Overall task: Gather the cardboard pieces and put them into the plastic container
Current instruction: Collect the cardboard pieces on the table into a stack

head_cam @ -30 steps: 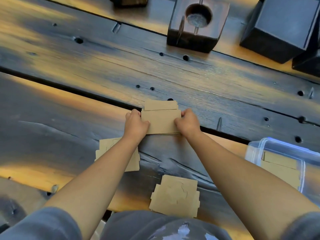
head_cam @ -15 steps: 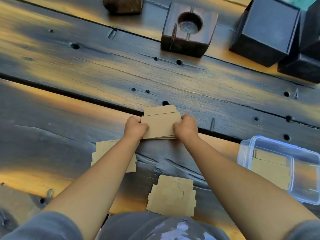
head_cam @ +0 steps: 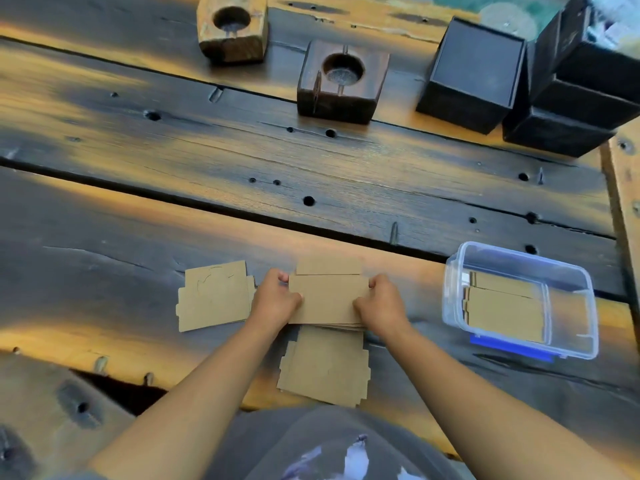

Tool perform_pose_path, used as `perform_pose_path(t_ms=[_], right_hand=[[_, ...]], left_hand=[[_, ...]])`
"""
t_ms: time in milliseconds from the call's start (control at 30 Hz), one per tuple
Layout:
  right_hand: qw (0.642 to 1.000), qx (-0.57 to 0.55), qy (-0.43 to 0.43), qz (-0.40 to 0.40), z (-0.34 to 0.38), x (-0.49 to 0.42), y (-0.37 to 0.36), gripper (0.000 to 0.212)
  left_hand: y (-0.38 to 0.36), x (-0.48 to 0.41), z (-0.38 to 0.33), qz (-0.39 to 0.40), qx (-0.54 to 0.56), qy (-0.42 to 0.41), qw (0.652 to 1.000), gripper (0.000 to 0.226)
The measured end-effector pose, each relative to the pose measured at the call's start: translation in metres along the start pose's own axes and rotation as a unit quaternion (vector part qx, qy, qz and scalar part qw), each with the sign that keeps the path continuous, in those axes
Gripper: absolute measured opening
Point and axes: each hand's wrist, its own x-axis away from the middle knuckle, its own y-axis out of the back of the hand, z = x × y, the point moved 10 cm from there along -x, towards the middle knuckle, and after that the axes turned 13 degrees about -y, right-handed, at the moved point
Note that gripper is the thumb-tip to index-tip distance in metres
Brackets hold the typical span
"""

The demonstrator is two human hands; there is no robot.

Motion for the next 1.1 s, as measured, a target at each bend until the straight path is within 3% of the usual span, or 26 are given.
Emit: perform_pose_path(t_ms=[367, 800, 1100], right_hand=[[0.999, 0.029, 0.008, 0.042, -0.074, 0.049, -0.028, 0.018], [0.995, 0.081, 0.021, 0.061, -0.093, 0.055, -0.046, 0.016], [0.996, 0.068, 0.001, 0.057, -0.102, 0.059, -0.044, 0.033]], left_hand=[[-0.022, 0.07, 0.051, 0.061, 0.014, 0.004, 0.998, 0.031], [-0.029, 0.095, 0.077, 0.068, -0.048, 0.012, 0.996, 0.031], [-0.025, 0.096, 0.086, 0.071, -0.059, 0.036, 0.995, 0.034]])
